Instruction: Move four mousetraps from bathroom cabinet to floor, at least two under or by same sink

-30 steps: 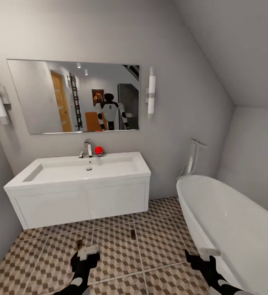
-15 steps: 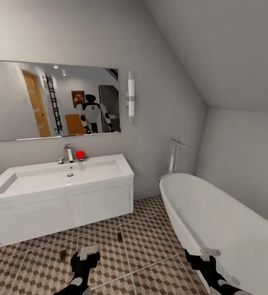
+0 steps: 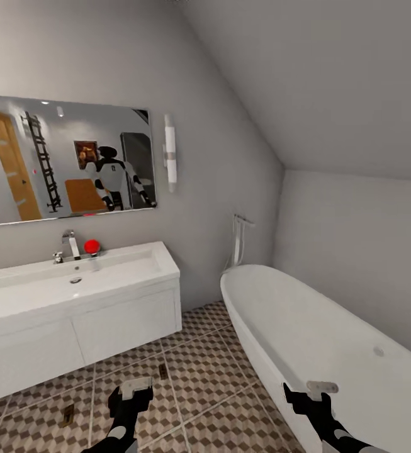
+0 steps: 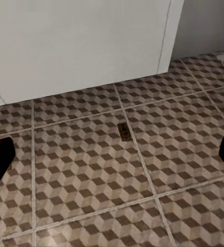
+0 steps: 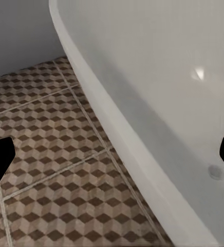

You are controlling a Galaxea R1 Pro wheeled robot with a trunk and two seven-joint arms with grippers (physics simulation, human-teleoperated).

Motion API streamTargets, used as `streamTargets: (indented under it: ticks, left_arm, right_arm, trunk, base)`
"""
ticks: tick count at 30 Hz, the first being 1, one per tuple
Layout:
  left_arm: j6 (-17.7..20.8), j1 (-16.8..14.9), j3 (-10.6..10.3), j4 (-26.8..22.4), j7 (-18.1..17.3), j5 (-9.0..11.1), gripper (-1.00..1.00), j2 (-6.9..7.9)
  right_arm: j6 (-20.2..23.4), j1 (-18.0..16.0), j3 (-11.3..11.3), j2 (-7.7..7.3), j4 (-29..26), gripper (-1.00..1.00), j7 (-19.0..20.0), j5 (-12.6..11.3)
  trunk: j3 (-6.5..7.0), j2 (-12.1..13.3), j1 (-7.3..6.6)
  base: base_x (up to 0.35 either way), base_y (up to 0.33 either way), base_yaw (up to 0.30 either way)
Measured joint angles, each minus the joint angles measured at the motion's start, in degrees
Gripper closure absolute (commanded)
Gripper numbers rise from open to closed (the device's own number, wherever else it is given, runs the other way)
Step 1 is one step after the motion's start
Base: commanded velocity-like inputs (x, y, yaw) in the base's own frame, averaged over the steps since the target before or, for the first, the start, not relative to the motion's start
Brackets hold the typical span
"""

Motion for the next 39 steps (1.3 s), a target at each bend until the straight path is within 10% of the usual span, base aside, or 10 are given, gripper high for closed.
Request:
streamTargets:
  ticks: [10, 39]
  left_arm:
    - [0.0, 0.0, 0.0, 0.0, -0.1, 0.0, -1.0, 0.07]
    - [-0.3, 0.0, 0.0, 2.4, -1.1, 0.4, -1.0, -0.26]
  right_arm:
    - [0.0, 0.0, 0.0, 0.0, 0.0, -1.0, 0.0, 0.0]
    - [0.0, 0.0, 0.0, 0.0, 0.0, -1.0, 0.0, 0.0]
  trunk:
    - [2.11, 4.0, -2.2]
    - [2.46, 4.0, -2.21]
  base:
    - [0.0, 0.0, -0.284]
    - [0.0, 0.0, -0.129]
